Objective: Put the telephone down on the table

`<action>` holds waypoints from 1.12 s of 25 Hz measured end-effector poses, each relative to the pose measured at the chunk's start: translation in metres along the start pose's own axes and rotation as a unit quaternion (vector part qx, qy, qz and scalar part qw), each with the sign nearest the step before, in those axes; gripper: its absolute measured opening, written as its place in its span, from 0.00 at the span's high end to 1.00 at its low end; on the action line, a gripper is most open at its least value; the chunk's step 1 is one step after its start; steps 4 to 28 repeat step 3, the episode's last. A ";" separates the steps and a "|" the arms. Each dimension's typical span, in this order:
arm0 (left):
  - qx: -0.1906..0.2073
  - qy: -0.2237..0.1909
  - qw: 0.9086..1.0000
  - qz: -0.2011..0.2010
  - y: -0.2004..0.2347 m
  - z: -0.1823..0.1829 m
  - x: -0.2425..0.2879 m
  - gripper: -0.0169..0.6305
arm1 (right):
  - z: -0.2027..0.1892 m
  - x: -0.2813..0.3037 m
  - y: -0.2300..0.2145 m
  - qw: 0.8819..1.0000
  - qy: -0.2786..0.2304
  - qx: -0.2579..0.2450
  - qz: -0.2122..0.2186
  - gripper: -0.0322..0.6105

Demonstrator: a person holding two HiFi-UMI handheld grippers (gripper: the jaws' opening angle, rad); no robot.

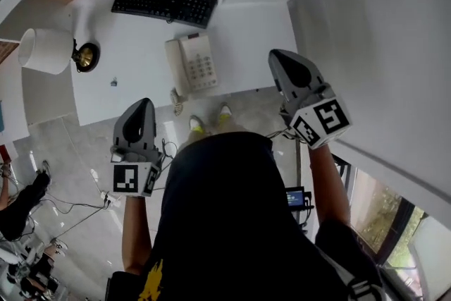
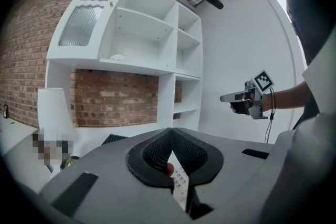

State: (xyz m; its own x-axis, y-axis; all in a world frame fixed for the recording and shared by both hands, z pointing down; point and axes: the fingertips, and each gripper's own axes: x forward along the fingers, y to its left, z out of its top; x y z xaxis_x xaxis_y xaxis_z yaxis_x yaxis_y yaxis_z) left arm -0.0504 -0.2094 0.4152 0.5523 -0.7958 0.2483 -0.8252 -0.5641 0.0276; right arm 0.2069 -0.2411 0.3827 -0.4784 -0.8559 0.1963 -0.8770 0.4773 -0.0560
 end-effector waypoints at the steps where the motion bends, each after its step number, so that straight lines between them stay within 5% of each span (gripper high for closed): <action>1: 0.008 0.000 1.000 0.000 -0.001 -0.003 0.004 0.95 | 0.000 0.000 -0.001 1.000 -0.004 -0.001 0.004 0.95; 28: 0.022 0.000 1.000 -0.001 -0.003 -0.008 0.011 0.95 | -0.001 -0.002 -0.005 1.000 -0.011 -0.002 0.008 0.95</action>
